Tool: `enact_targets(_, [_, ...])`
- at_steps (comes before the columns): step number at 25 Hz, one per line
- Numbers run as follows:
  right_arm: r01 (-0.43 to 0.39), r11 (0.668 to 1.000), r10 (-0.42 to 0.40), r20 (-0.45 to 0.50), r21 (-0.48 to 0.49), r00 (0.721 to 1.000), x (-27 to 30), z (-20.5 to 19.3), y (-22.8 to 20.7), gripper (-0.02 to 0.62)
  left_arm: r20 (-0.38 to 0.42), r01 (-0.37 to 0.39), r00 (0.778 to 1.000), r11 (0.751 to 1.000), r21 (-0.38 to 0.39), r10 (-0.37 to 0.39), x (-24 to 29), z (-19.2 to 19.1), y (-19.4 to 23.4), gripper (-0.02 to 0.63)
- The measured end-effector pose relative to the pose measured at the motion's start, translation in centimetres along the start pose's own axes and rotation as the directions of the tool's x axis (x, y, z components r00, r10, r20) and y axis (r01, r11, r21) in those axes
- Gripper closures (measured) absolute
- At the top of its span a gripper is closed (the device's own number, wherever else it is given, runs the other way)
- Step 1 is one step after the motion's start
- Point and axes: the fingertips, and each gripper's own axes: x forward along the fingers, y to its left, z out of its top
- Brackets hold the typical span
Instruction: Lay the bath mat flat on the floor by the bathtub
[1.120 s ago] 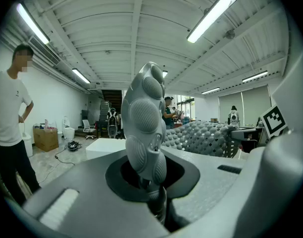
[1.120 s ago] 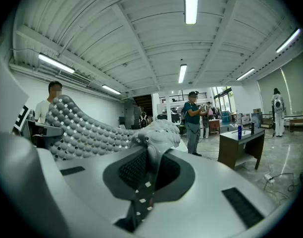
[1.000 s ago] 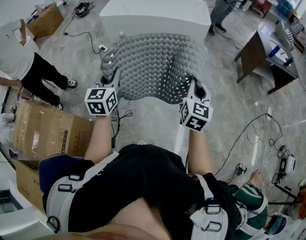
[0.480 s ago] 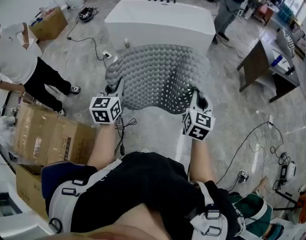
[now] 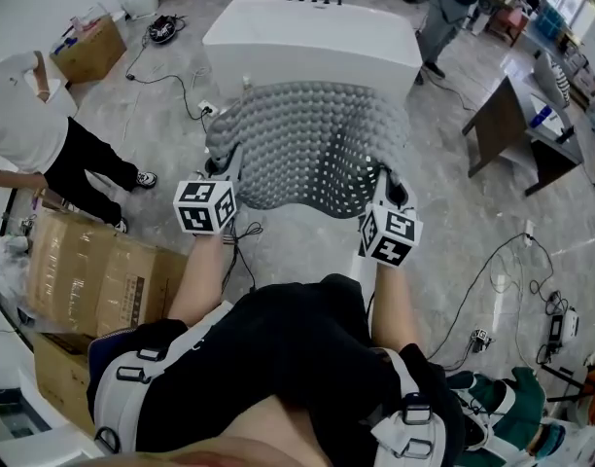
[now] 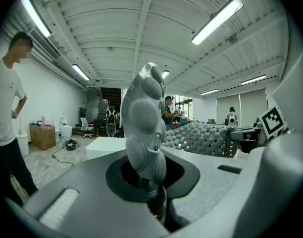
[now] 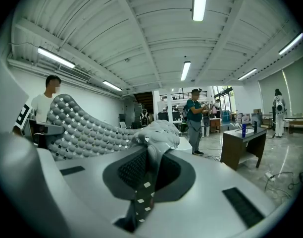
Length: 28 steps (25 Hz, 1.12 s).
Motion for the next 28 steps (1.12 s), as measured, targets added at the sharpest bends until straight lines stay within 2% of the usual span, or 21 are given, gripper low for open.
enact_targets(7, [0.011, 1.0, -0.011, 0.023, -0.003, 1.0, 4.1, 0.3, -0.1, 0.578, 0.02, -0.003, 1.0, 1.0, -0.013, 0.003, 2.9, -0.3, 3.0, 0.581])
enact_targets(14, [-0.013, 1.0, 0.013, 0.029, -0.008, 1.0, 13.8, 0.2, -2.1, 0.578, 0.011, -0.026, 1.0, 1.0, 0.009, 0.026, 11.3, -0.4, 6.2, 0.581])
enact_targets(17, [-0.021, 1.0, 0.021, 0.036, 0.002, 0.999, 20.1, 0.5, -3.2, 0.578, 0.005, -0.041, 0.999, 0.999, -0.003, 0.041, 16.7, -0.5, 8.7, 0.581])
enact_targets(21, [-0.035, 0.999, 0.035, 0.001, 0.035, 0.999, 30.1, 1.2, -4.8, 0.578, -0.029, -0.036, 0.999, 0.998, -0.044, 0.034, 26.1, 0.0, 11.4, 0.581])
enact_targets(28, [-0.052, 0.997, 0.055, -0.057, 0.053, 0.997, 47.6, 4.3, -9.2, 0.578, -0.078, -0.015, 0.997, 1.0, -0.004, 0.015, 43.8, 4.0, 14.0, 0.581])
